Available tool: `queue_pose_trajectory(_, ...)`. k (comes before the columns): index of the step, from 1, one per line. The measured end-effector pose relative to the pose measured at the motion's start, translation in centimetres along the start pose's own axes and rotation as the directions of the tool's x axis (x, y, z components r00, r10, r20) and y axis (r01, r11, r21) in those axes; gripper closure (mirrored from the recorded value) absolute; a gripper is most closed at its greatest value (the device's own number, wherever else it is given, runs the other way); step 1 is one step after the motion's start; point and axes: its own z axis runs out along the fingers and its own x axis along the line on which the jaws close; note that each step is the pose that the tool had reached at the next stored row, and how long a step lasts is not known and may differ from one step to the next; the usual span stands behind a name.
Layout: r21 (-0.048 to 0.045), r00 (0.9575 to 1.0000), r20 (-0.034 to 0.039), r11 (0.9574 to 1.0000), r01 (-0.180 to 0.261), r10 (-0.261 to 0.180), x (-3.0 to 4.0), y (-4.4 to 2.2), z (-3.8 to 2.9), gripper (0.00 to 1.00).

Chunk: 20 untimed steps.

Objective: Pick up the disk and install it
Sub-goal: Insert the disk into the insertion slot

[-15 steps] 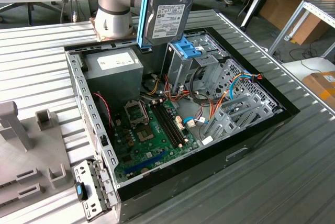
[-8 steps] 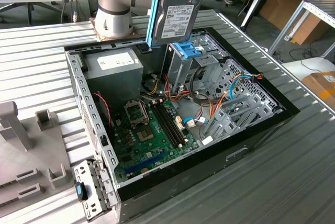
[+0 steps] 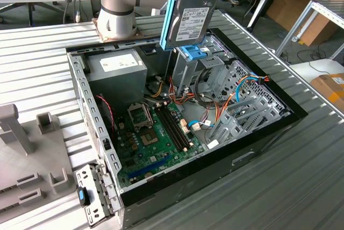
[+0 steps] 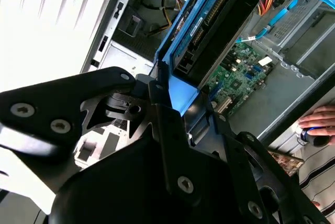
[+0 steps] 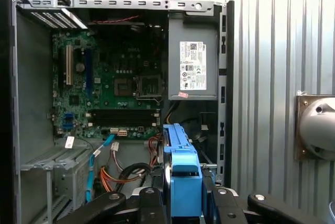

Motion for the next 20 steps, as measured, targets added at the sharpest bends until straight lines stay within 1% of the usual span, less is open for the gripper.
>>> queue_pose_trajectory(1, 0.0000, 1.0000, 0.0000, 1.0000, 0.000, 0.000, 0.31, -0.40, 0.04, 0.64)
queue_pose_trajectory(9, 0.0001, 1.0000, 0.0000, 1.0000, -0.002, 0.002, 1.97, -2.10, 0.22, 0.64)
queue_pose_trajectory(16, 0.0001, 1.0000, -0.0001, 1.0000, -0.003, 0.003, 2.60, -2.87, 0.32, 0.64)
queue_pose_trajectory(20, 0.0001, 1.0000, 0.0000, 1.0000, -0.004, 0.004, 3.37, -3.66, 0.43, 0.64)
